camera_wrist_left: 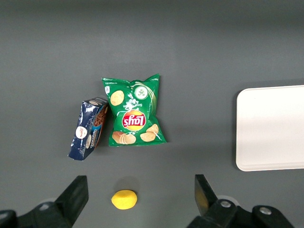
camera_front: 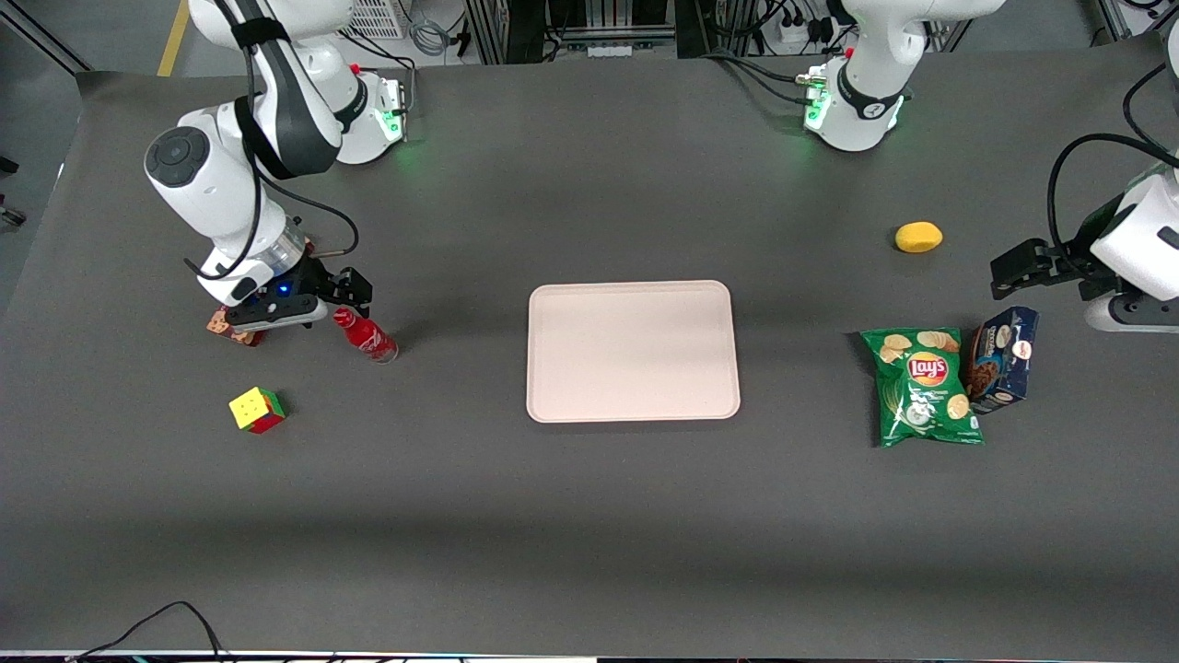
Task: Place coke bottle on tray
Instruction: 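Close the right gripper around the bottle's body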
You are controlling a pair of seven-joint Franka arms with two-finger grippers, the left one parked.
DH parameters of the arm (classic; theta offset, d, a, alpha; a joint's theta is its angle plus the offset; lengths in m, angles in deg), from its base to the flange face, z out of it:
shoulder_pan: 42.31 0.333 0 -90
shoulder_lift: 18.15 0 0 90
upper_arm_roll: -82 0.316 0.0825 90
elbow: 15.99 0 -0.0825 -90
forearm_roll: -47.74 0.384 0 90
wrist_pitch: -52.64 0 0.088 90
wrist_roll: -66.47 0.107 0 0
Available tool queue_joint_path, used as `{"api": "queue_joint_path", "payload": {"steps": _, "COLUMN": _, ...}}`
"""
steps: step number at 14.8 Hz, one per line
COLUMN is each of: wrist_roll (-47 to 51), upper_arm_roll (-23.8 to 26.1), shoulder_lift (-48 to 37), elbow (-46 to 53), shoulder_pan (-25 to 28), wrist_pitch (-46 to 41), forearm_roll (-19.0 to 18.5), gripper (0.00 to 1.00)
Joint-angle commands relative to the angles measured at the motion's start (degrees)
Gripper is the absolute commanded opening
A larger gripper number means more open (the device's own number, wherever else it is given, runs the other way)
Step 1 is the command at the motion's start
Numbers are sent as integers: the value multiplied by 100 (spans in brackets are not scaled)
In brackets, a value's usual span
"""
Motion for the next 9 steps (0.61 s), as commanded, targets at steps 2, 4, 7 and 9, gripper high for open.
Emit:
{"api": "queue_joint_path", "payload": {"steps": 2, "wrist_roll": -180, "upper_arm_roll": 33, "shoulder_lift": -101, "elbow": -416, "shoulder_pan": -88, "wrist_pitch": 583, "forearm_roll": 27, "gripper": 100}}
{"api": "queue_joint_path", "payload": {"steps": 4, "wrist_roll": -180, "upper_arm_roll": 33, "shoulder_lift": 74, "elbow": -416, "shoulder_pan": -88, "wrist_pitch": 785, "forearm_roll": 27, "gripper": 100}}
{"api": "queue_joint_path", "payload": {"steps": 7, "wrist_roll": -180, "upper_arm_roll": 33, "shoulder_lift": 356, "elbow": -399, "shoulder_pan": -88, "wrist_pitch": 1154, "forearm_roll": 27, "gripper": 100}}
{"api": "queue_joint_path", "payload": {"steps": 9, "wrist_roll": -180, "upper_arm_roll": 33, "shoulder_lift": 427, "elbow": -381, "shoulder_pan": -88, "wrist_pitch": 1208, "forearm_roll": 27, "gripper": 100}}
